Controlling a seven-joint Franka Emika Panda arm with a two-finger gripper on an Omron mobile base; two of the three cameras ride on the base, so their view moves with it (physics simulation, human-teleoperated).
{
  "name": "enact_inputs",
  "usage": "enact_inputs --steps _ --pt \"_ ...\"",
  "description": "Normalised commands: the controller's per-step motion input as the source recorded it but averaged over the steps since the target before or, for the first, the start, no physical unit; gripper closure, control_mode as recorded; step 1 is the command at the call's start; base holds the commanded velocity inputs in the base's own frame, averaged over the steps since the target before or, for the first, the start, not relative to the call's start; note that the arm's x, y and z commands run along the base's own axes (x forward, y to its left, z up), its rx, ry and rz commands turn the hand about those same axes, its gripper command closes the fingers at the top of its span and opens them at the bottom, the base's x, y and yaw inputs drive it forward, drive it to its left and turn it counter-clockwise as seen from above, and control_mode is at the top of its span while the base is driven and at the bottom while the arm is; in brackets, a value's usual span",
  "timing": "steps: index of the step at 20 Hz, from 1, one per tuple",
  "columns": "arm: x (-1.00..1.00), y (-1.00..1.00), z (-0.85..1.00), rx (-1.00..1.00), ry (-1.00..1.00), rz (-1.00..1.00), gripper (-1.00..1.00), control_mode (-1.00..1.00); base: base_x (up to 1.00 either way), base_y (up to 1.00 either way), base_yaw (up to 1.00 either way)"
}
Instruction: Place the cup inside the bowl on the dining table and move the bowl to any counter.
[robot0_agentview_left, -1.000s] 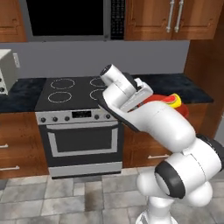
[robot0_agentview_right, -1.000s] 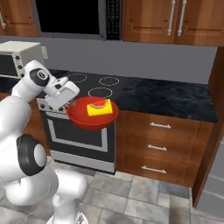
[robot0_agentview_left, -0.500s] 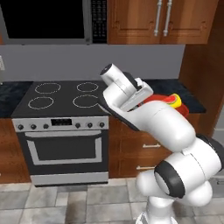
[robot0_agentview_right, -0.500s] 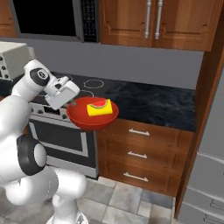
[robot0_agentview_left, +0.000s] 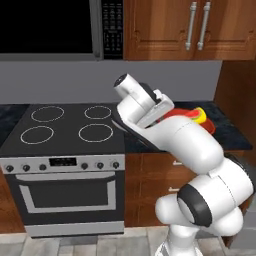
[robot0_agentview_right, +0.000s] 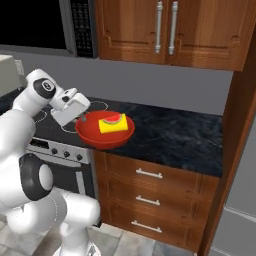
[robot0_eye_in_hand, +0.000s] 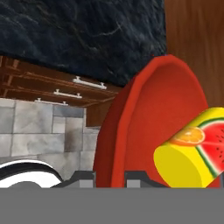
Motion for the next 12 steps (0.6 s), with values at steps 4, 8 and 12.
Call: enact_inputs --steps 4,8,12 --pt "0.00 0.00 0.00 0.00 0.00 0.00 1.00 1.00 0.31 -0.03 0.00" --pt "0.00 0.00 0.00 0.00 0.00 0.00 1.00 1.00 0.33 -0.04 0.00" --pt "0.00 0.00 0.00 0.00 0.00 0.00 1.00 1.00 0.58 -0.12 0.00"
